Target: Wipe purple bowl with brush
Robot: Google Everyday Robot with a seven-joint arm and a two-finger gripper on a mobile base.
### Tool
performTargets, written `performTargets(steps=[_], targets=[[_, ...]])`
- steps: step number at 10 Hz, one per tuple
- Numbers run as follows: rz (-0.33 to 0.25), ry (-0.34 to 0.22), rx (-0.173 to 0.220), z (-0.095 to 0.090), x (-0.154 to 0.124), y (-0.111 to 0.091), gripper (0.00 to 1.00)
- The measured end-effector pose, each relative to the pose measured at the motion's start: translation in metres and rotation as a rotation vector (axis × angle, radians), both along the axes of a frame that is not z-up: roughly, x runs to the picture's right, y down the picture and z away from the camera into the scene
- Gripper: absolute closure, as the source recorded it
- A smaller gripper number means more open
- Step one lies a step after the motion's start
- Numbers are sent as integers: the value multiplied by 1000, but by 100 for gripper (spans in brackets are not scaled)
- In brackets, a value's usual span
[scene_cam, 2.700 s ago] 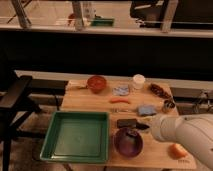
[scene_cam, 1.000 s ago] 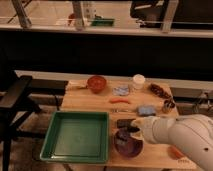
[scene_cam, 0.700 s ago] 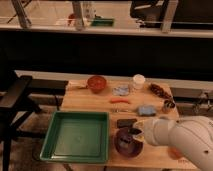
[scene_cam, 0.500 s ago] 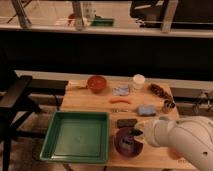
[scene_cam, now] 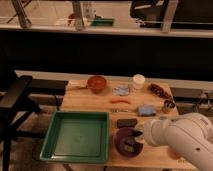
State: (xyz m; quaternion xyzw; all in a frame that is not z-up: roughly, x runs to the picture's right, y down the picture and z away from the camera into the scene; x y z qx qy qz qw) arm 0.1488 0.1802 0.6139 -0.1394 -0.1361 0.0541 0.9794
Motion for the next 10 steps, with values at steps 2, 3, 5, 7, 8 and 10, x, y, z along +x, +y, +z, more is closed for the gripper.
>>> performTargets(steps=[2,3,5,7,8,10], targets=[[-23,4,-14,5,-3,1,100],[-46,13,-19,7,-6,0,100],[-76,26,-25,9,-9,-2,100],[-98,37,-27,10,-12,-3,100],[-109,47,-24,10,-13,-4,100],[-126,63,-16,10,-14,-7,95]])
